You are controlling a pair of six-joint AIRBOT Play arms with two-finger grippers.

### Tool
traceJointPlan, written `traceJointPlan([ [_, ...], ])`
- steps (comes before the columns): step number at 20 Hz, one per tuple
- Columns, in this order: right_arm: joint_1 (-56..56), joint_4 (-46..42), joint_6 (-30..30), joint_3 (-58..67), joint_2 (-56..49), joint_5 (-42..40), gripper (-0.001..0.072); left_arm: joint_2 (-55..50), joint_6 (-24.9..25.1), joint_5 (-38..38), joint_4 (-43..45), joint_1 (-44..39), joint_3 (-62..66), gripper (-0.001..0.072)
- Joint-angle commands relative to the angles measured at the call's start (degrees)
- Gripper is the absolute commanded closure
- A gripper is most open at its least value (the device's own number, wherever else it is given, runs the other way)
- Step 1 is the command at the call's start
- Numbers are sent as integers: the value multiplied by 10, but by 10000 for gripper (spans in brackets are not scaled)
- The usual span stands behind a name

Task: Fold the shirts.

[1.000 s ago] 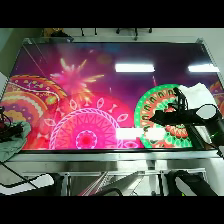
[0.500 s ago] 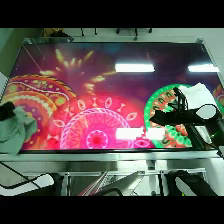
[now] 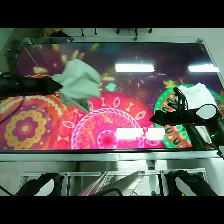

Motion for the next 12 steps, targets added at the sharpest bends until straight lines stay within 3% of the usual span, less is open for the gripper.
traceJointPlan([
  [1, 0, 1, 0, 0, 0, 3, 693, -30, 1, 118, -15, -147, -75, 693],
  [2, 1, 1, 0, 0, -3, 1, 693, -54, 1, 148, -15, -177, -90, 691],
  [3, 0, 1, 0, 0, -6, 1, 685, -81, 3, 171, -15, -199, -95, 586],
  [4, -1, 1, 0, 0, -9, 2, 645, -105, 3, 179, -16, -211, -91, 165],
  [5, -1, 1, 0, 0, -13, 2, 450, -126, -6, 173, -16, -212, -76, 14],
  [6, -3, 1, 0, 0, -15, -2, 321, -145, -8, 143, -16, -200, -49, 14],
  [10, -29, 1, -19, 13, -23, -9, 330, -160, -8, -40, -14, -83, 51, 14],
  [12, -43, 1, -31, 14, -36, -14, 326, -139, -8, -89, -13, -22, 29, 15],
])
